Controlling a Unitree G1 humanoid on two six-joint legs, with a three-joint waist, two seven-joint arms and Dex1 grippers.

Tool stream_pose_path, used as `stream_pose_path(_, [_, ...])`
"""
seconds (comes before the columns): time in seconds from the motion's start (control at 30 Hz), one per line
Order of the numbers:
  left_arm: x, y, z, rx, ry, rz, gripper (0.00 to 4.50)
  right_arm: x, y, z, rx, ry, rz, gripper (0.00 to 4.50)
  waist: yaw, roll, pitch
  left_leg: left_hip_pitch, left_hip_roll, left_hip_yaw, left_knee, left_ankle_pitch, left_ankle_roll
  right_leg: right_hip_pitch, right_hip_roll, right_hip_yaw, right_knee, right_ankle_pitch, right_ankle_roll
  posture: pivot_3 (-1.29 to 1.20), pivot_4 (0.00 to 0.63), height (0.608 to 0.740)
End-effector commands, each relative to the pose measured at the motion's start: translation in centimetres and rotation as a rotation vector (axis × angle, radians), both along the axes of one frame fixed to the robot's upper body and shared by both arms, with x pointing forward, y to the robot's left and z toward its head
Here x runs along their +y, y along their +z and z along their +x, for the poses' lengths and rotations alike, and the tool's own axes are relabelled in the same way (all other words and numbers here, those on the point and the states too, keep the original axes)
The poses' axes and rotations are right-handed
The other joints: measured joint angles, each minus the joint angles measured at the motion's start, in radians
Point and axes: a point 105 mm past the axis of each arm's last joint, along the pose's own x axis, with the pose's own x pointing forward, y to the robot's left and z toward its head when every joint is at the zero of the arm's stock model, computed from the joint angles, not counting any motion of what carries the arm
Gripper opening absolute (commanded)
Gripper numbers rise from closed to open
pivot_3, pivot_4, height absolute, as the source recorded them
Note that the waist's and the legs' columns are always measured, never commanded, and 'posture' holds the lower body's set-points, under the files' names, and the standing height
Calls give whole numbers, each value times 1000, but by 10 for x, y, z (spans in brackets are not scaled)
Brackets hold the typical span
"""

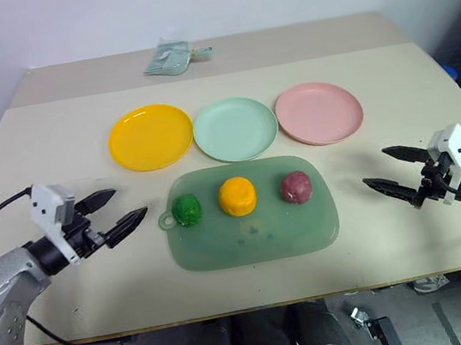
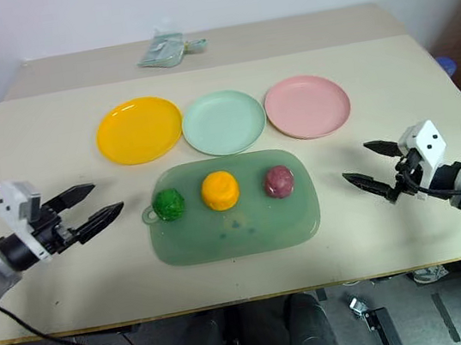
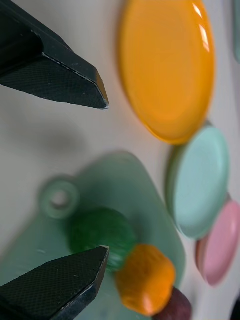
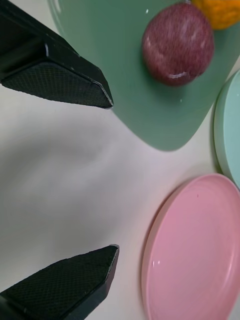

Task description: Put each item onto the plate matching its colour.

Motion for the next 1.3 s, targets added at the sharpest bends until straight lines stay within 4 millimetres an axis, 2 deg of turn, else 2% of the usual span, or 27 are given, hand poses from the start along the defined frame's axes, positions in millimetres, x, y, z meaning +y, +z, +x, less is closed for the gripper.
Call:
stream_pose_path(0.03, [-22,3,5,-18,-110,18,4500,3,21,-5,-74,-8,18,4439,1,0,0,0,0,0,0,0,0,0,0,0,0,0,0,0,150,740])
stream_pose_path(0.23, [-58,-12,15,14,-307,160,4500,19,26,-13,-74,10,30,4439,12,0,0,0,0,1,2,0,0,1,4,-1,1,0,0,0,150,740])
stream_pose_path(0.33, [-62,-24,24,31,-344,262,4500,30,30,-20,-53,47,36,4439,20,0,0,0,0,1,3,0,0,1,5,-1,1,0,0,0,150,740])
stream_pose_path(0.43, [-69,-30,31,31,-379,279,4500,43,30,-29,-14,99,16,4439,24,0,0,0,0,1,4,0,1,1,5,-1,1,0,0,0,150,740])
stream_pose_path(0.47, [-69,-31,32,32,-382,281,3972,46,30,-31,-11,105,5,4500,23,0,0,-1,0,1,4,0,1,1,5,-1,1,0,0,0,150,740])
stream_pose_path(0.5, [-70,-32,34,35,-384,283,3779,48,31,-31,-14,105,-1,4500,24,0,0,-1,0,1,5,0,1,1,5,-1,1,0,1,0,150,740])
stream_pose_path(0.63, [-68,-31,42,17,-360,300,1989,55,38,-29,-35,97,10,4500,23,-1,0,-1,1,0,6,0,2,2,5,-1,1,0,1,0,150,740])
stream_pose_path(0.67, [-67,-29,45,10,-348,297,1989,56,40,-29,-40,97,11,4500,24,-1,0,-1,1,0,6,0,2,2,5,-1,1,0,1,0,150,740])
stream_pose_path(0.77, [-79,21,79,-162,-228,128,1989,61,50,-23,-73,87,26,4500,34,-3,1,-1,0,-1,7,0,2,2,5,-1,2,0,1,0,150,740])
stream_pose_path(0.8, [-86,30,94,-187,-186,102,1989,62,52,-21,-80,82,31,4500,44,-3,2,-2,0,-1,8,0,2,2,6,-1,2,0,1,0,150,740])
stream_pose_path(0.93, [-126,32,139,-189,-129,126,1989,63,52,-14,-88,81,42,4500,53,-4,1,-2,-1,-1,9,-1,4,4,6,-2,1,1,3,0,150,740])
stream_pose_path(1.03, [-151,23,156,-158,-145,164,1989,65,51,-12,-97,83,42,4500,48,-4,1,-1,-3,0,9,-2,7,6,6,-2,0,1,4,0,150,740])
stream_pose_path(1.13, [-164,19,167,-119,-144,153,1989,67,52,-14,-110,75,44,4500,43,-6,2,-2,-3,2,8,-3,8,5,6,-2,-1,2,5,0,150,740])
stream_pose_path(1.27, [-171,21,169,-117,-165,136,3573,67,53,-20,-114,62,47,4500,44,-7,2,-3,-1,3,8,-3,8,3,6,-2,0,1,6,0,150,740])
stream_pose_path(1.3, [-169,24,170,-129,-160,125,4181,67,53,-21,-114,58,48,4500,45,-7,2,-3,-1,3,8,-3,7,2,6,-2,0,1,6,0,150,740])
